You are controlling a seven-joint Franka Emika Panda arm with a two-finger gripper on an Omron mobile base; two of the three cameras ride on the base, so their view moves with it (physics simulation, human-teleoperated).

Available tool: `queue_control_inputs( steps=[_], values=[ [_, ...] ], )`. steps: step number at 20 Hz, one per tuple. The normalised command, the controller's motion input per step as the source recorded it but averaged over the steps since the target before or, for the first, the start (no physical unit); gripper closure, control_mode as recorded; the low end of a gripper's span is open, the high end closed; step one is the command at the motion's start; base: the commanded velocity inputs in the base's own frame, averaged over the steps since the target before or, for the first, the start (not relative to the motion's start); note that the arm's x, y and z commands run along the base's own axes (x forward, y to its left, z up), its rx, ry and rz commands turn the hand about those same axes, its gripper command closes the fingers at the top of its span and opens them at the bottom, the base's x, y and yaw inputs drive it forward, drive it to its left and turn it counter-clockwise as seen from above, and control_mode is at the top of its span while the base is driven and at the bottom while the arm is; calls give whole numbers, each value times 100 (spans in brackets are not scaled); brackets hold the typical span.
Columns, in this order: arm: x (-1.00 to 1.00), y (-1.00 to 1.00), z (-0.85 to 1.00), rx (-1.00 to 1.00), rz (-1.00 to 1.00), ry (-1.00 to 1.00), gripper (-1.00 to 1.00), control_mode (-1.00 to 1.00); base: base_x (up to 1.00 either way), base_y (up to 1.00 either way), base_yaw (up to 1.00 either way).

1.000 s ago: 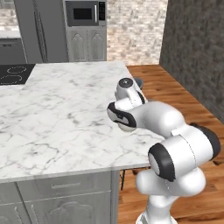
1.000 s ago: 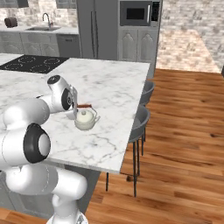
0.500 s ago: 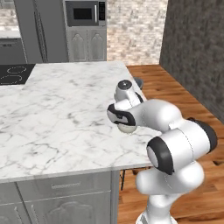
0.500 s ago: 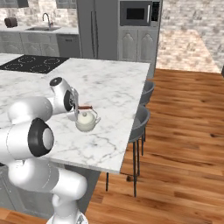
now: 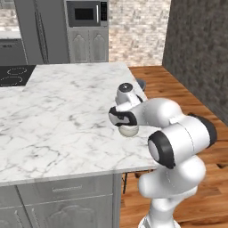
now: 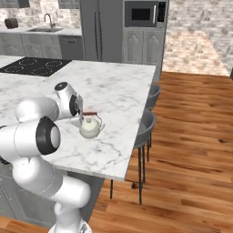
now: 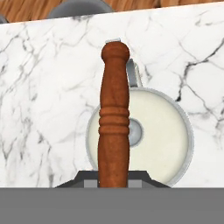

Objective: The kettle is done boiling. Turn off the stove, then wait for 300 timesteps before moving the kettle to the dining table.

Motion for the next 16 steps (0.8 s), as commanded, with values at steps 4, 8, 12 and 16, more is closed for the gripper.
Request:
queue_control_inputs(
  steps=[4,8,12,16],
  values=[
    [14,1,-10,0,0,2,100,-100,0,0,0],
    [16,0,-6,0,0,2,100,-100,0,0,0],
    [14,0,-7,1,0,2,100,-100,0,0,0],
    [11,1,-8,0,0,1,100,-100,0,0,0]
  ],
)
